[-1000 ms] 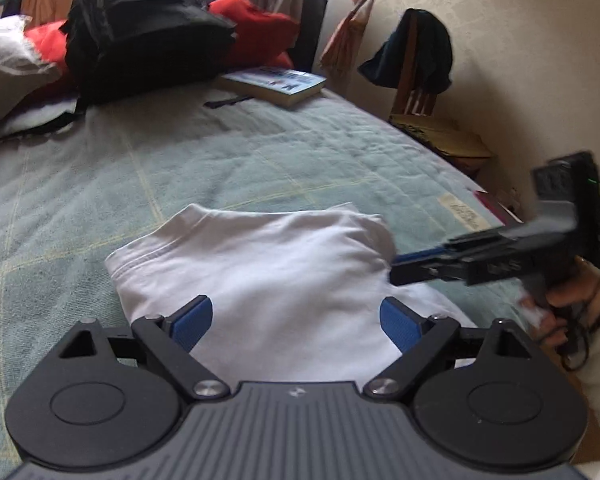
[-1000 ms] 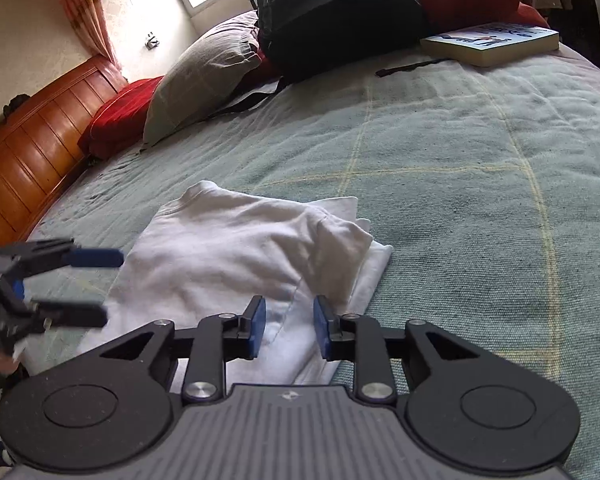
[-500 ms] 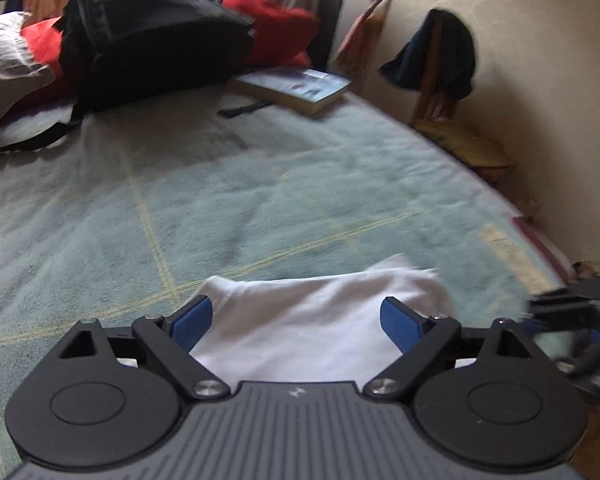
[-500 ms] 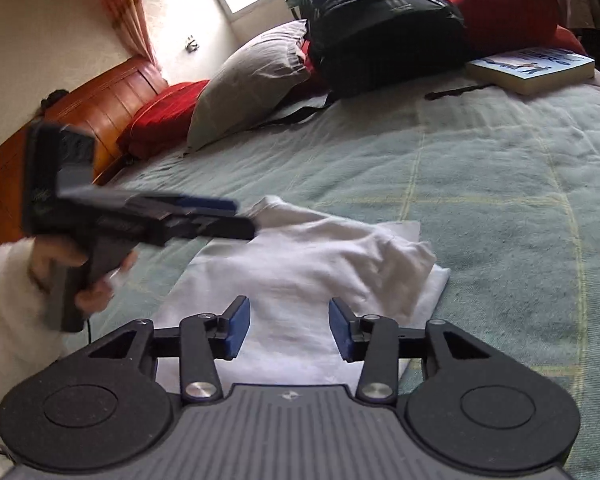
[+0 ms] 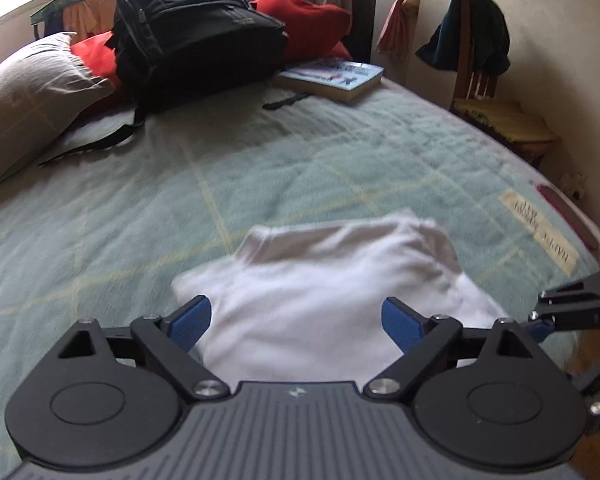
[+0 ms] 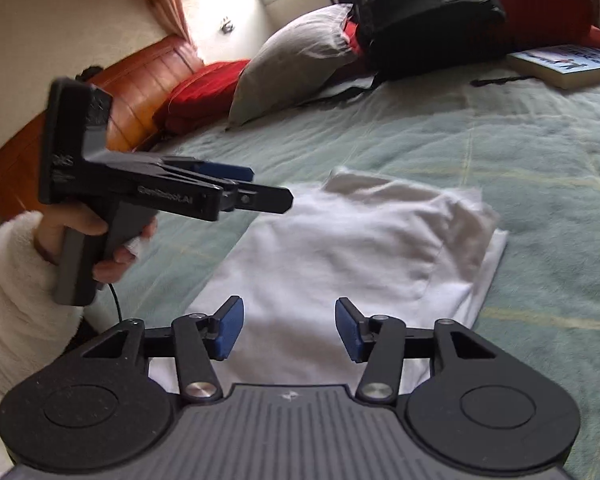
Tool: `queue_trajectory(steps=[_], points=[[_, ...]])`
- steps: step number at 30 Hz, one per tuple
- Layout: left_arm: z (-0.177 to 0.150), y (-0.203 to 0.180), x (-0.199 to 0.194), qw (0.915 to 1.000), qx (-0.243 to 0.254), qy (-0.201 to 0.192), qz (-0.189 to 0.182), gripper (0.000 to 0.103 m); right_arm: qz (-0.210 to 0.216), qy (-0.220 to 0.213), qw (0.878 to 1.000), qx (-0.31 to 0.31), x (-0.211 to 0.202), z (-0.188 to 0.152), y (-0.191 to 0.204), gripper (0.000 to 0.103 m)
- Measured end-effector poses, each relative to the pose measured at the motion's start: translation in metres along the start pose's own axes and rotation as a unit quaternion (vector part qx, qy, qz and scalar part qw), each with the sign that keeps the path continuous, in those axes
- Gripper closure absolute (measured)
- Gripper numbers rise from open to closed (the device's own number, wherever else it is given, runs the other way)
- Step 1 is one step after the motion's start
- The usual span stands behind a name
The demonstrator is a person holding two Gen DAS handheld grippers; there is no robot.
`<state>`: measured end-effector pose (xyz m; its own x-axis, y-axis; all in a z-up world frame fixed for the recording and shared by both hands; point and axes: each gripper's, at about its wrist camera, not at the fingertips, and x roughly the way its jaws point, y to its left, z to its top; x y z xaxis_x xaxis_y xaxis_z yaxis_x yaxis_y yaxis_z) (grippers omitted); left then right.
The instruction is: Fold clothes
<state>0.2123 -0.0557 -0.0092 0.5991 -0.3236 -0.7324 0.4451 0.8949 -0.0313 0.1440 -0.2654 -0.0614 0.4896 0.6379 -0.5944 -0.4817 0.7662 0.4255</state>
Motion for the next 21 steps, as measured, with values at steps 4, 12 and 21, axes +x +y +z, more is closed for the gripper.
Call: queue_trajectory(steps=[4, 12, 21], points=[[-0.026, -0.014, -0.012, 0.9997, 0.003, 0.013, 0.018, 0.011, -0.048, 0.025, 0.999, -0.004, 0.001, -0.025, 0.001, 0.046], [-0.082, -0.053, -0.051, 0.9992, 0.025, 0.020, -0.023, 0.011, -0.054, 0.006, 0.999, -0.005, -0.029, -0.051, 0.020, 0.045], [-0.122, -0.061, -0.060, 0.9972, -0.029, 0.051, -0.046, 0.009, -0.082, 0.016, 0.997, -0.003, -0.028, -0.071, 0.024, 0.042]])
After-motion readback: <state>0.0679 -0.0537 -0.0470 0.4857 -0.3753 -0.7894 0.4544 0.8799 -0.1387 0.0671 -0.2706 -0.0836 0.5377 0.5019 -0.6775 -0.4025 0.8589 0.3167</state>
